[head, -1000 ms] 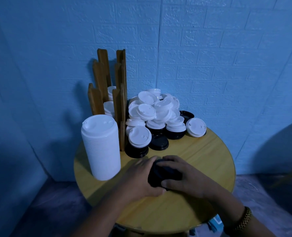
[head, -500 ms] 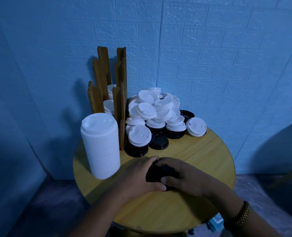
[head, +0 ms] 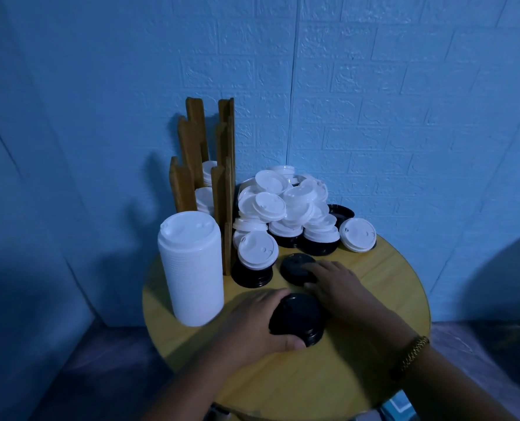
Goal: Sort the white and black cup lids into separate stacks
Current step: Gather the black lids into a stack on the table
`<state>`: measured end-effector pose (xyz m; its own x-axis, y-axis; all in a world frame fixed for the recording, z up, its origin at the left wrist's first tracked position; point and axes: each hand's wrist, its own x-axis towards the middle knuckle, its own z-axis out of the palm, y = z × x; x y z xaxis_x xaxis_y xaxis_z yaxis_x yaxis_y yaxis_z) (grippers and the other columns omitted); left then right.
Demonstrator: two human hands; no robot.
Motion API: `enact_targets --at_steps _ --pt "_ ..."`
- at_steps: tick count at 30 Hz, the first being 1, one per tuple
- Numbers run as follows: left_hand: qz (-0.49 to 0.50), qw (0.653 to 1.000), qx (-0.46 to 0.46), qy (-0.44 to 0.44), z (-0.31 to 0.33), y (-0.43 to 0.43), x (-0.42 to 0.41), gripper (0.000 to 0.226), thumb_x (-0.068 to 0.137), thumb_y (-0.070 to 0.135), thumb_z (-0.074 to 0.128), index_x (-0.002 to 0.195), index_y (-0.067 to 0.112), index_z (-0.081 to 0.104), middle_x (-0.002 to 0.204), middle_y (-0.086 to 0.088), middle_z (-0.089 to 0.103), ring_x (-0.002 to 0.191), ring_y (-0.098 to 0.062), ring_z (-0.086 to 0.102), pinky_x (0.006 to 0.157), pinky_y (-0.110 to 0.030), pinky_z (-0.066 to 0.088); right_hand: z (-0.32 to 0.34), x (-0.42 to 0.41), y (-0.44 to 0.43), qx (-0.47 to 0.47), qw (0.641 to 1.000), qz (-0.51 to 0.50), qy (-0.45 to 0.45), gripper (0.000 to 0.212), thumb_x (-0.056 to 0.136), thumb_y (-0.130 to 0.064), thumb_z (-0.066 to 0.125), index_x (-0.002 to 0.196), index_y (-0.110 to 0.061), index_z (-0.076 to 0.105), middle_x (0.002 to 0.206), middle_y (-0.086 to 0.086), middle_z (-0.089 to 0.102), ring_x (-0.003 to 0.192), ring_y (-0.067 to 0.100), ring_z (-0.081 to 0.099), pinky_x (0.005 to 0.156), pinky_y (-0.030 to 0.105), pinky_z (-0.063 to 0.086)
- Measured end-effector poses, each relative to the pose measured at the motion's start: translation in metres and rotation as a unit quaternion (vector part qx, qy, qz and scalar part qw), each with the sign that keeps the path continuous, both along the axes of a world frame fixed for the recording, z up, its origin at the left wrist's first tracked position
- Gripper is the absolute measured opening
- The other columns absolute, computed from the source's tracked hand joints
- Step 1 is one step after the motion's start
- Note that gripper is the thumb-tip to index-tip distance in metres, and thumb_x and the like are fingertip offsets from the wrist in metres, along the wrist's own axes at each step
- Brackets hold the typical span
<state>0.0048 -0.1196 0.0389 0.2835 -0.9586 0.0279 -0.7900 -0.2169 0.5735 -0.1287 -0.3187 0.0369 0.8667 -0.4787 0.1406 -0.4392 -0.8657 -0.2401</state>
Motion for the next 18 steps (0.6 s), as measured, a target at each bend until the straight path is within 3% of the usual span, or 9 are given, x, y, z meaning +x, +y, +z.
enact_targets --at_steps 3,8,10,12,14,18 --pt "0.006 1.000 -0.002 -0.004 -0.001 0.000 -0.002 0.093 0.079 0.068 0.074 0.155 0.043 0.028 0.156 0.017 0.037 0.139 -0.005 0.036 0.109 -0.026 0.036 -0.003 -0.016 0.000 -0.030 0.999 -0.024 0.001 0.048 0.098 -0.056 0.044 0.141 -0.037 0.045 0.133 -0.007 0.044 0.121 0.015 0.038 0.103 0.034 0.037" --pt "0.009 1.000 -0.004 0.002 -0.002 0.000 -0.003 0.095 0.077 0.070 0.074 0.156 0.044 0.026 0.157 0.019 0.034 0.139 -0.004 0.036 0.108 -0.025 0.035 -0.006 -0.029 0.001 0.029 0.996 -0.074 -0.034 0.048 0.087 -0.065 0.057 0.120 -0.030 0.055 0.145 -0.001 0.039 0.135 0.023 0.035 0.108 0.041 0.039" --pt "0.009 1.000 -0.004 -0.005 -0.002 0.001 -0.003 0.095 0.077 0.071 0.073 0.156 0.045 0.026 0.157 0.020 0.032 0.140 -0.004 0.034 0.108 -0.024 0.034 -0.006 -0.028 0.001 0.047 0.995 -0.083 -0.038 0.044 0.085 -0.066 0.059 0.109 -0.031 0.052 0.130 -0.005 0.048 0.124 0.021 0.045 0.099 0.038 0.043" --pt "0.007 1.000 -0.005 -0.007 -0.001 0.001 -0.003 0.095 0.078 0.071 0.073 0.156 0.044 0.026 0.158 0.021 0.030 0.141 -0.002 0.031 0.108 -0.023 0.032 -0.006 -0.027 0.001 0.059 0.993 -0.087 -0.052 0.039 0.083 -0.064 0.063 0.099 -0.032 0.048 0.107 -0.012 0.051 0.101 0.014 0.051 0.084 0.032 0.045" --pt "0.006 1.000 -0.003 -0.004 -0.002 0.001 -0.002 0.096 0.078 0.071 0.073 0.156 0.043 0.026 0.158 0.021 0.029 0.142 -0.002 0.031 0.110 -0.024 0.033 -0.003 -0.027 0.002 0.085 0.987 -0.101 -0.087 0.039 0.081 -0.059 0.069 0.100 -0.034 0.047 0.101 -0.013 0.051 0.090 0.008 0.051 0.078 0.030 0.047" --pt "0.018 1.000 0.009 0.006 -0.002 0.000 -0.002 0.107 0.074 0.071 0.076 0.159 0.041 0.018 0.160 0.018 0.030 0.145 -0.007 0.032 0.115 -0.032 0.035 0.010 -0.038 0.012 0.191 0.957 -0.077 -0.204 0.049 0.082 -0.048 0.075 0.122 -0.040 0.047 0.117 -0.016 0.050 0.106 0.001 0.053 0.086 0.023 0.047"
